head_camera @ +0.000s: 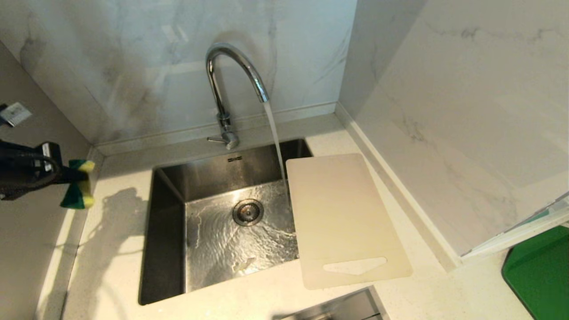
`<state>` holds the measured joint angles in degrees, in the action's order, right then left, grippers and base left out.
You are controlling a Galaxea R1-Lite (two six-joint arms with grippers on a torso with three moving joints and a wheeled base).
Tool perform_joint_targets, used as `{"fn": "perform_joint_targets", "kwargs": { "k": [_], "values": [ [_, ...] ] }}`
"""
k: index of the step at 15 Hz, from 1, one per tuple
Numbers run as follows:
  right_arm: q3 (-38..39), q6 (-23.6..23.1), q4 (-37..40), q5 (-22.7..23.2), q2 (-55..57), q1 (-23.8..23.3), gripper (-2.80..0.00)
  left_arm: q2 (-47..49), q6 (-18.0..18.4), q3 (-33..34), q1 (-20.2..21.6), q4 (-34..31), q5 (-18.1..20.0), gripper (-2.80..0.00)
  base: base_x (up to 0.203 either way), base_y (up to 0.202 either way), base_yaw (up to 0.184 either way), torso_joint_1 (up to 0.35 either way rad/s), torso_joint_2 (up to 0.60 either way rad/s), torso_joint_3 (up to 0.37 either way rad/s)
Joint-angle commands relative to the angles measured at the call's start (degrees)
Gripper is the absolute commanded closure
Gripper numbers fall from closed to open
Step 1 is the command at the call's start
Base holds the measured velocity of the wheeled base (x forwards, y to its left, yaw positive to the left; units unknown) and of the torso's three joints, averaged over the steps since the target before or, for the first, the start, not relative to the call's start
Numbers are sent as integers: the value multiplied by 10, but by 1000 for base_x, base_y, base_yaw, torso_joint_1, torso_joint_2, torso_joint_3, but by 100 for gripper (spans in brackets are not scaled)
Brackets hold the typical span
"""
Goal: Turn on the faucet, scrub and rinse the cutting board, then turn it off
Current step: Pick up the cutting board
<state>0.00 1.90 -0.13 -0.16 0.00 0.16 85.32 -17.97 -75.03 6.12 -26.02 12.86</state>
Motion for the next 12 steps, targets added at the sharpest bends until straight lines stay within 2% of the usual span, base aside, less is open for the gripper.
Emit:
{"fn": "perform_joint_targets", "kwargs": {
  "k": [1, 4, 12],
  "values": [
    [1, 0, 0, 0, 1, 0, 0, -27, -1, -85, -1, -54, 1, 0, 0, 0, 0, 0, 0, 0],
    [1, 0, 0, 0, 1, 0, 0, -37, -1, -135, -6, -93, 2, 0, 0, 0, 0, 0, 0, 0],
    [1, 0, 0, 0, 1, 0, 0, -75, -1, -148, -5, -98, -1, 0, 0, 0, 0, 0, 0, 0]
  ]
}}
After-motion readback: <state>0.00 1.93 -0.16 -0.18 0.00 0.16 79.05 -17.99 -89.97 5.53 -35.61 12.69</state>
